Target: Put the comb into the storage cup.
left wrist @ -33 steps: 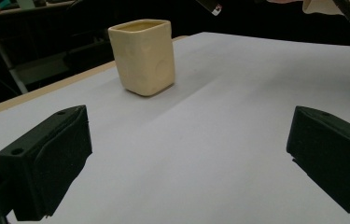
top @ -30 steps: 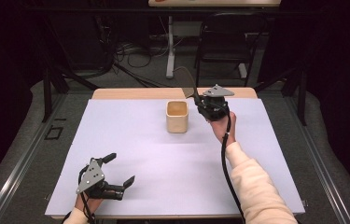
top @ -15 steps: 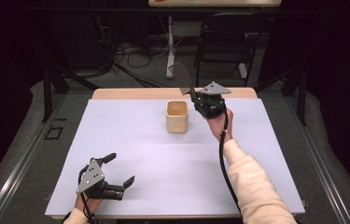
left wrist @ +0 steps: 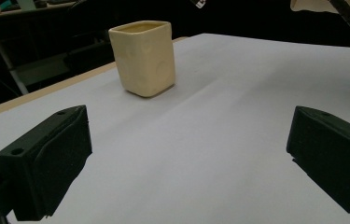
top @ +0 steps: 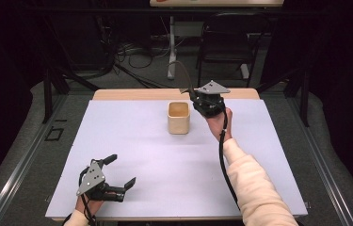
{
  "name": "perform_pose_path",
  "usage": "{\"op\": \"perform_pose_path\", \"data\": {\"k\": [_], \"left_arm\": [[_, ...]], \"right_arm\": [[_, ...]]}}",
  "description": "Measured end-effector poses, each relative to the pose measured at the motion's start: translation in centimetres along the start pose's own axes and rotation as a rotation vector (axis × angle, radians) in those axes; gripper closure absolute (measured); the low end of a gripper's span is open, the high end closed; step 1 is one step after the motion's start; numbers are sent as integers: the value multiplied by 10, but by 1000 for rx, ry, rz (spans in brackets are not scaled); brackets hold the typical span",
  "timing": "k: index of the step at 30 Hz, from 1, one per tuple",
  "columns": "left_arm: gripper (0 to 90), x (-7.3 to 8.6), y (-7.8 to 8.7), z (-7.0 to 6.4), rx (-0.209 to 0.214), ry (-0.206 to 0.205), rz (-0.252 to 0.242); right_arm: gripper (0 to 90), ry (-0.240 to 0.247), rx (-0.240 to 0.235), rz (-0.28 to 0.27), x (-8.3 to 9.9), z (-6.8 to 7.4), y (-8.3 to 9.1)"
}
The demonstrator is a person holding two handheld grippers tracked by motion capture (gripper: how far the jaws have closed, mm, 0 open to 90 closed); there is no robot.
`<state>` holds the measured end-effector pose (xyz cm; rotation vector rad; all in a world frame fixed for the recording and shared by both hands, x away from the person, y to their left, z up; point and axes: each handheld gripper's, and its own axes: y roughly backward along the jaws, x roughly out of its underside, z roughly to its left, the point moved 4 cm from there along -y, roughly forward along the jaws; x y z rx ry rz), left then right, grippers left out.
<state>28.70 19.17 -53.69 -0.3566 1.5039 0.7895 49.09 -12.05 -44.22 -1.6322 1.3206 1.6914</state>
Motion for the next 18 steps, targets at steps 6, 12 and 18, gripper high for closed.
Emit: {"op": "perform_pose_path", "data": {"k": [6,12,18], "left_arm": [[1,0,0,0,2,-2,1],[1,0,0,0,3,-1,-1],[1,0,0,0,2,4,-2]], "right_arm": [[723,11,-1,-8,-3,2,-2],[723,22,0,-25,-7,3,-4],[723,36,-7,-35,-9,5,-8]]}}
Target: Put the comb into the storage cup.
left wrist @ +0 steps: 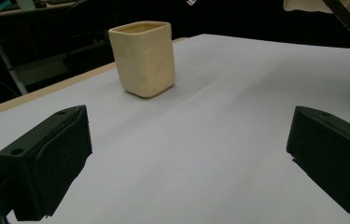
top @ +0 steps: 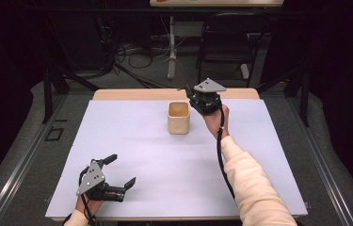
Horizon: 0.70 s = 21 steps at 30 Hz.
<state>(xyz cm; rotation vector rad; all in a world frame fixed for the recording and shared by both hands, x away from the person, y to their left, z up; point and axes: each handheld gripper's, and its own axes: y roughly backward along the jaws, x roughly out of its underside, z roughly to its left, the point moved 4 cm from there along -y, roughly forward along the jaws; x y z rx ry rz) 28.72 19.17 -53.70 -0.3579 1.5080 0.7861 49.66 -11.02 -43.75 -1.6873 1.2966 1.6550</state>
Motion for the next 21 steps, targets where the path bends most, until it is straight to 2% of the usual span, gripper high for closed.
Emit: {"op": "perform_pose_path", "data": {"k": [21], "left_arm": [[1,0,0,0,2,-2,1]], "right_arm": [[723,12,-1,-34,-8,6,-14]]}}
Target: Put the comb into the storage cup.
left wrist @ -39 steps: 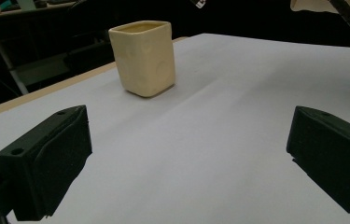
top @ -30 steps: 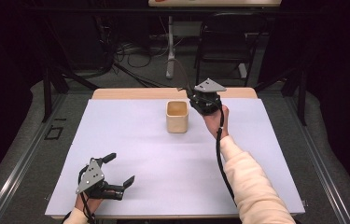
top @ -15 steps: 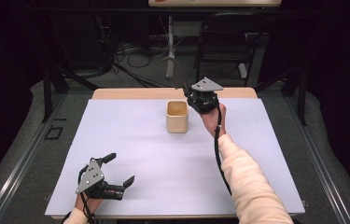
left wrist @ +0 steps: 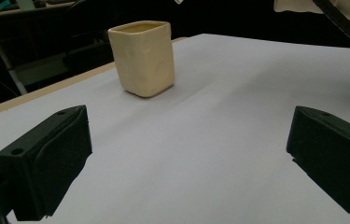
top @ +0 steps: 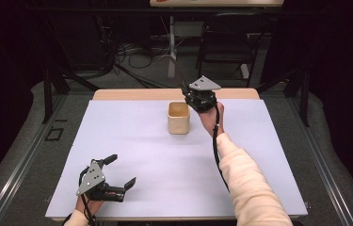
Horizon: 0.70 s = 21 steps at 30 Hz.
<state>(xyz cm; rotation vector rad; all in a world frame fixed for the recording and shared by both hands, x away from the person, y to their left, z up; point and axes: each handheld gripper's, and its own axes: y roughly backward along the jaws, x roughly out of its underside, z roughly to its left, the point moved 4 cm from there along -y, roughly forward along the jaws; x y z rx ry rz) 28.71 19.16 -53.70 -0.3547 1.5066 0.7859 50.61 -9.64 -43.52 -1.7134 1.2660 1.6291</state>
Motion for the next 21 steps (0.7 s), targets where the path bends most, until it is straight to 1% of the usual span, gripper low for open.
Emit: {"op": "perform_pose_path", "data": {"k": [8,10,14,15,21], "left_arm": [[1,0,0,0,0,4,-2],[1,0,0,0,0,4,-2],[1,0,0,0,1,4,-3],[1,0,0,0,1,2,-2],[1,0,0,0,0,6,-6]], "right_arm": [[723,-5,0,-2,-5,1,-5],[723,-10,-7,-7,-6,2,-7],[723,-3,-14,-16,-10,6,-9],[723,-7,-23,-19,-10,7,-10],[723,6,-36,-29,-13,13,-15]]}}
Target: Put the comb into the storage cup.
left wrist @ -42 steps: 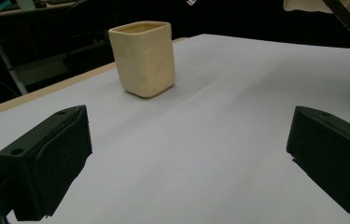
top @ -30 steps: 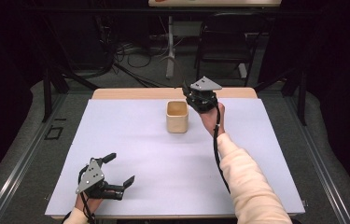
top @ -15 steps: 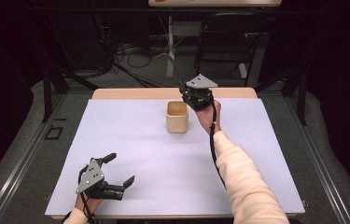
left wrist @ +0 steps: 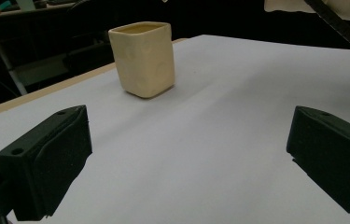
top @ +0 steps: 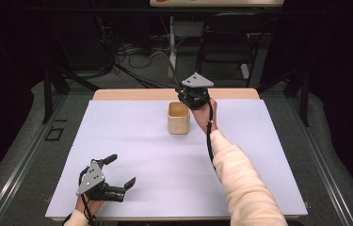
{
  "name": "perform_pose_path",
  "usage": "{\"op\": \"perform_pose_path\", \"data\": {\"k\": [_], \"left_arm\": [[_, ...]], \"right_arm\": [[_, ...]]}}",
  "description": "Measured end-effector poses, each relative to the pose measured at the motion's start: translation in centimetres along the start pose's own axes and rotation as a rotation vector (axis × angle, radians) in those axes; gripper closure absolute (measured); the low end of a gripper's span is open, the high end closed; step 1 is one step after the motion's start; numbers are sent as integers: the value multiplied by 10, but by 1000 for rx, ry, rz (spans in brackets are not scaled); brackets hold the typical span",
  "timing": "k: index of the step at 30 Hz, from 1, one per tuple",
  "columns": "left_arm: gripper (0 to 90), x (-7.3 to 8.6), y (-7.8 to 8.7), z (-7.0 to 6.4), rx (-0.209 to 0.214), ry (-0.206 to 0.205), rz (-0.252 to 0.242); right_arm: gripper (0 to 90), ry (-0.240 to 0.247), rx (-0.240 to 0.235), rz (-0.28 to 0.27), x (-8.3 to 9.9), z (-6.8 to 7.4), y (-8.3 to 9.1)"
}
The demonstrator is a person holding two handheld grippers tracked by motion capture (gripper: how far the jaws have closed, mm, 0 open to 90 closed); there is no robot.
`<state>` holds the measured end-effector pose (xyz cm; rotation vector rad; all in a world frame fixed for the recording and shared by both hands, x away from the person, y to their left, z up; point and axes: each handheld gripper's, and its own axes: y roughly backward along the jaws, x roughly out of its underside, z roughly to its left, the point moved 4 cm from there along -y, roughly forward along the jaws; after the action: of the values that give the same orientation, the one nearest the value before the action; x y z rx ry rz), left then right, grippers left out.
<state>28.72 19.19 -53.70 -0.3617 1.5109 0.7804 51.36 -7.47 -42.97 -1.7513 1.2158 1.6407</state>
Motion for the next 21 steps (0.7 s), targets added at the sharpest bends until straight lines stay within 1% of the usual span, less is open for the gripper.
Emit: {"op": "perform_pose_path", "data": {"k": [2,10,12,21], "left_arm": [[1,0,0,0,-1,0,2],[1,0,0,0,0,1,0],[1,0,0,0,-2,0,0],[1,0,0,1,-5,2,-1]], "right_arm": [[723,8,-4,1,0,1,-1],[723,11,-10,-11,0,5,-8],[722,7,-16,-12,0,6,-9],[723,18,-34,-22,-1,10,-15]]}}
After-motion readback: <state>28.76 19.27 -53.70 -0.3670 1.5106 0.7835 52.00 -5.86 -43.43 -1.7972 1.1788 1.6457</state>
